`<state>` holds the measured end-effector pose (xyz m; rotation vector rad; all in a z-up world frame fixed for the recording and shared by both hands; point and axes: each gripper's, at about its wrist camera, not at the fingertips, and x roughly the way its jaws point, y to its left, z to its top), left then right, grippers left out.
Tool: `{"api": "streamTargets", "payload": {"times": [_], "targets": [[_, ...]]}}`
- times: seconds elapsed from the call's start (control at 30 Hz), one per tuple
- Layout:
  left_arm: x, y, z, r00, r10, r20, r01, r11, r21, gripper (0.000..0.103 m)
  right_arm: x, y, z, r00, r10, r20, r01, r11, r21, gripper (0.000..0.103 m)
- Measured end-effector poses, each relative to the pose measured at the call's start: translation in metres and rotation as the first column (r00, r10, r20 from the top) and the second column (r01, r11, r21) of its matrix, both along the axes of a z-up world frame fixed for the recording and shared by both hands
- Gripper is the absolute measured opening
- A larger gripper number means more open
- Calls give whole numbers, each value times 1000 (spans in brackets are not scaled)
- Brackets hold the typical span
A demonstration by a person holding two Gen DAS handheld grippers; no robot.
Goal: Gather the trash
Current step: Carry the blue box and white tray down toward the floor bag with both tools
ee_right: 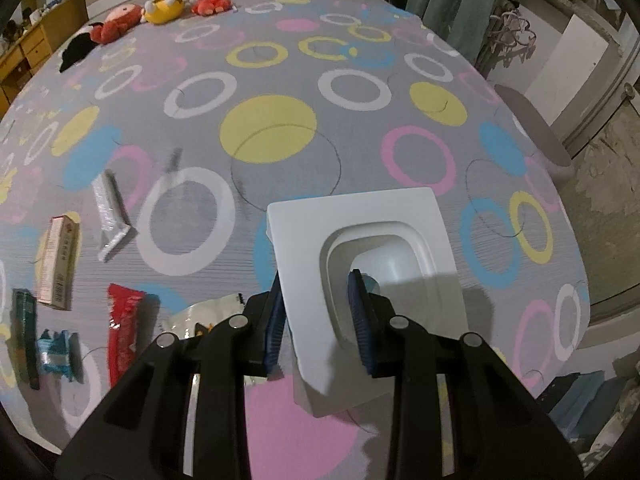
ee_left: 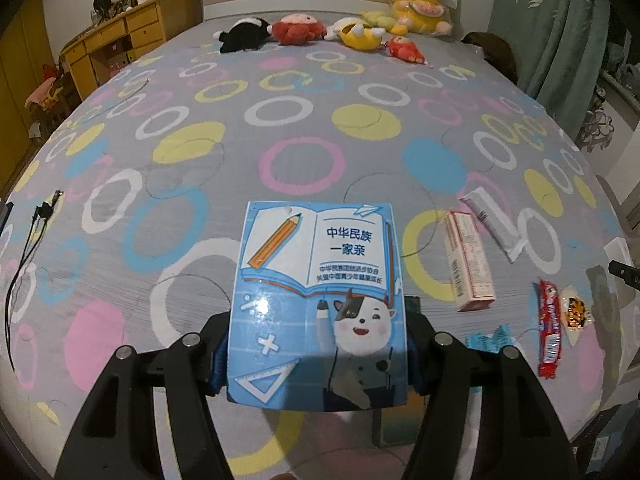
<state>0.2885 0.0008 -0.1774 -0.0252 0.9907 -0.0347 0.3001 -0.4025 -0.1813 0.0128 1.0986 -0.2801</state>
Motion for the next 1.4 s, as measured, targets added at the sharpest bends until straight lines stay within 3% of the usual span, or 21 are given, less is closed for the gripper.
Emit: {"api": "streamTargets", "payload": {"times": [0.6,0.83,1.4], "targets": [[-57,-17,62,995,-40,91,39,999,14,62,-59,28,65,991,62,118,-65,998,23,29],[-87,-32,79,989,-77,127,74,997,29,62,-99,54,94,973,120,199,-122,993,-2,29],[-169,-45,106,973,-146,179,142,989,37,63,-198,113,134,927,215,307,-217,976,-26,29]]}}
